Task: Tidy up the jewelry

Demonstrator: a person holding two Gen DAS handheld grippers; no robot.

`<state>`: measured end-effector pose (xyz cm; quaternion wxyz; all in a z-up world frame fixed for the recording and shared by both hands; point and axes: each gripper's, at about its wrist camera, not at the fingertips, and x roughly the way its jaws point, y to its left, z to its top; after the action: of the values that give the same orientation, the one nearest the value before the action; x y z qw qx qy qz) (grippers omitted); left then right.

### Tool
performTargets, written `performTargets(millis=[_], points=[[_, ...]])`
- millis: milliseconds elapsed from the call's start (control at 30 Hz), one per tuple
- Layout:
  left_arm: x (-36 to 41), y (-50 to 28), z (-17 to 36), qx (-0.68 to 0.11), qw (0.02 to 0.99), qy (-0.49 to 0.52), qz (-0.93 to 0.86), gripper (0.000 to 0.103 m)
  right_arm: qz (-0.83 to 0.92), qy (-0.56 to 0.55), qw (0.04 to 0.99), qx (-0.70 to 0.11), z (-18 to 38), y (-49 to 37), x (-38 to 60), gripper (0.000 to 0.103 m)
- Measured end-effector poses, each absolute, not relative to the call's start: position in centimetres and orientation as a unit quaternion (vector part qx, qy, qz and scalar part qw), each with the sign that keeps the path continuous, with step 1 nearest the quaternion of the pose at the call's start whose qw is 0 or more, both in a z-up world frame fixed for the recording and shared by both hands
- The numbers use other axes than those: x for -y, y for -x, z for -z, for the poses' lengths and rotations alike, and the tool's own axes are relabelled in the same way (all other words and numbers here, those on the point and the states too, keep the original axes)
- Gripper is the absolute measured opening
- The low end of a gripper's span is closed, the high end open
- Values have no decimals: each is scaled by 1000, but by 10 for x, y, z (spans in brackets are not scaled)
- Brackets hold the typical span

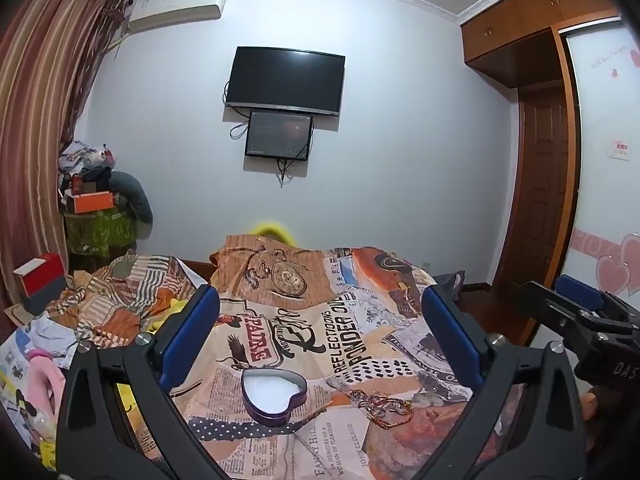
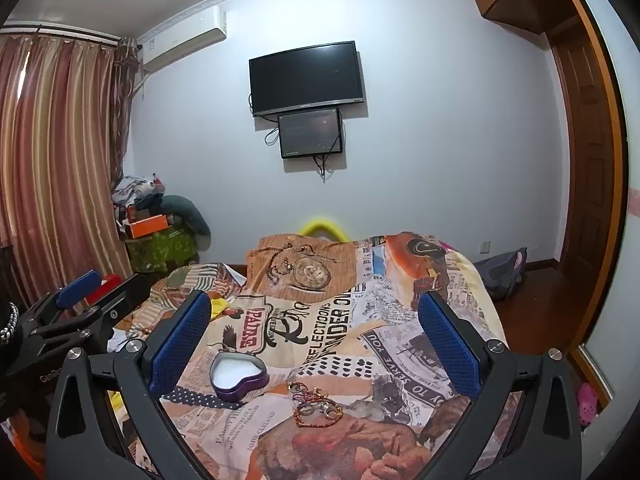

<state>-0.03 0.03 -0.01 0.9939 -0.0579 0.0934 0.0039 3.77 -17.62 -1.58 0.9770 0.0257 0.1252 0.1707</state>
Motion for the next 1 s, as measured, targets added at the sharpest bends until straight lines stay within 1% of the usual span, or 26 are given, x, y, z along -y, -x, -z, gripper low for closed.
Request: performTargets(millis=[300, 367, 433, 1000], points=[[5, 14, -2, -93, 994, 61, -9, 102, -171, -27, 977, -125, 15, -37, 175, 103], [-10, -2, 6, -104, 992, 65, -7, 102, -172, -27, 977, -126, 16, -37, 175, 103], [-13, 2, 8, -103, 993, 65, -7, 102, -172, -27, 977, -125, 14, -37, 173, 103], [-9, -2, 8, -103, 993, 61, -15, 102, -172, -28, 977, -125, 13, -36, 172, 103]])
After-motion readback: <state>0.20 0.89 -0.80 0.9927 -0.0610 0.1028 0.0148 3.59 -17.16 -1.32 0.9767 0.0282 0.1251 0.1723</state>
